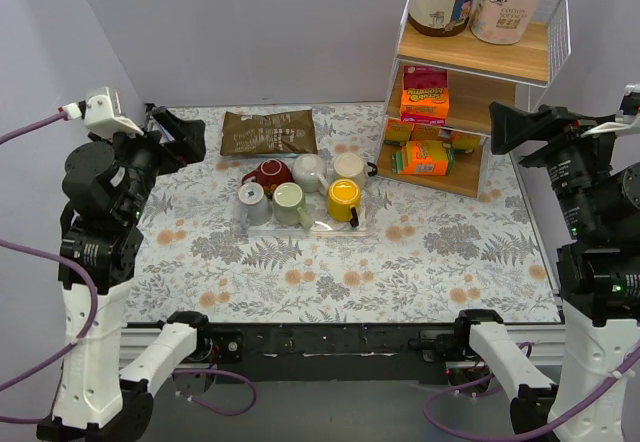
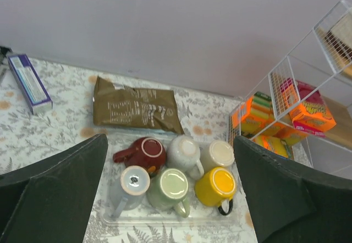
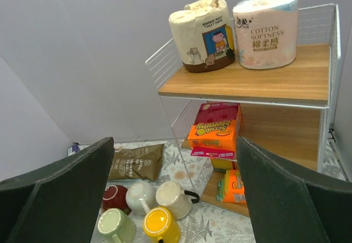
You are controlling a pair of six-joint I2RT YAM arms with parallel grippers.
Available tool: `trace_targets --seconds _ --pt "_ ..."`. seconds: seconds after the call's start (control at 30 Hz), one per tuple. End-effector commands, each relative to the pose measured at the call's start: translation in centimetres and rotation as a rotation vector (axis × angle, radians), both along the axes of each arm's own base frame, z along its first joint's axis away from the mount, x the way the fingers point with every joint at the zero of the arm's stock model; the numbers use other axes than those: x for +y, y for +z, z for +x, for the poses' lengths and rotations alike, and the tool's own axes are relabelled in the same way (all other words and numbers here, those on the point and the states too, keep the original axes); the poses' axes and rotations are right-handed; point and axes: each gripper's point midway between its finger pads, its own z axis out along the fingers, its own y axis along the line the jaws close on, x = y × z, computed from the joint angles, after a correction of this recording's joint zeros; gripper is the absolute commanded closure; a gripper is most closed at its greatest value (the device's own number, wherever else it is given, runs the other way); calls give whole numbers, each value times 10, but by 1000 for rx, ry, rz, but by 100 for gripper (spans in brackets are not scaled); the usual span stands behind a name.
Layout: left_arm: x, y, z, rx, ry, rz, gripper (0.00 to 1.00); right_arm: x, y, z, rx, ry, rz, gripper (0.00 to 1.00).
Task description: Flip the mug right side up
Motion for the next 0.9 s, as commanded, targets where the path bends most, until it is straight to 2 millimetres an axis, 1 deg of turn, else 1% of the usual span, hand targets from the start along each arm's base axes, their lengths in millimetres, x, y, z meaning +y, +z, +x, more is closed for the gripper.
trace_targets --seconds 0.0,0.03,0.07,0.1,0.13,0.2,0.23,0.27,0.3,0.33,0.37,0.4,0.43,0.47,0.5,0.53,0.57,0.63,0.67,0.77,0.8,0.83,0.87 --pt "-17 -51 15 209 -68 -34 2 -6 -22 10 90 -40 55 1" --pt "-21 -60 16 238 -84 -58 2 -6 -26 13 102 -42 60 2" --pt "-22 -69 18 263 -75 -89 2 -5 -37 16 129 -41 64 1" --pt "-25 -77 20 293 -65 -159 2 -5 -41 18 145 -39 75 1" --pt "-27 -100 24 348 -64 -166 2 -5 -49 19 180 -39 81 1" --pt "-29 -124 27 409 -59 -181 2 -2 -61 28 250 -31 83 1" --pt "-28 -146 30 470 -38 -185 2 3 -75 31 314 -10 70 1" --pt "-28 -159 31 506 -30 -190 2 16 -81 36 347 66 55 1" --pt "-30 -169 33 541 -34 -192 2 21 -93 40 374 96 42 1" --pt "-33 -186 34 582 -43 -193 2 25 -98 43 379 115 39 1" --pt "-37 -196 37 599 -61 -192 2 31 -95 44 340 153 38 1" --pt "-50 -199 35 604 -141 -206 2 34 -103 45 347 172 41 1" --pt "-57 -198 41 559 -180 -231 2 36 -115 48 366 185 37 1" --pt "-62 -218 34 576 -198 -258 2 43 -117 47 365 227 33 1" --pt "-67 -228 31 579 -228 -273 2 45 -120 48 374 242 26 1" --pt "-72 -225 32 533 -265 -282 2 47 -124 49 386 256 13 1" --pt "-71 -242 28 558 -257 -293 2 53 -128 48 397 298 -1 1" --pt "-64 -251 30 569 -215 -270 2 55 -137 49 409 309 -13 1" --pt "-61 -255 31 575 -206 -233 2 56 -146 49 425 318 -13 1" --pt "-55 -269 38 602 -200 -152 2 60 -157 50 447 352 -30 1" --pt "-56 -273 39 611 -208 -136 2 62 -159 50 453 363 -28 2" --pt "-56 -284 41 645 -214 -123 2 63 -159 51 447 368 -24 2" --pt "-58 -287 41 653 -231 -111 2 65 -158 50 438 381 -20 2"
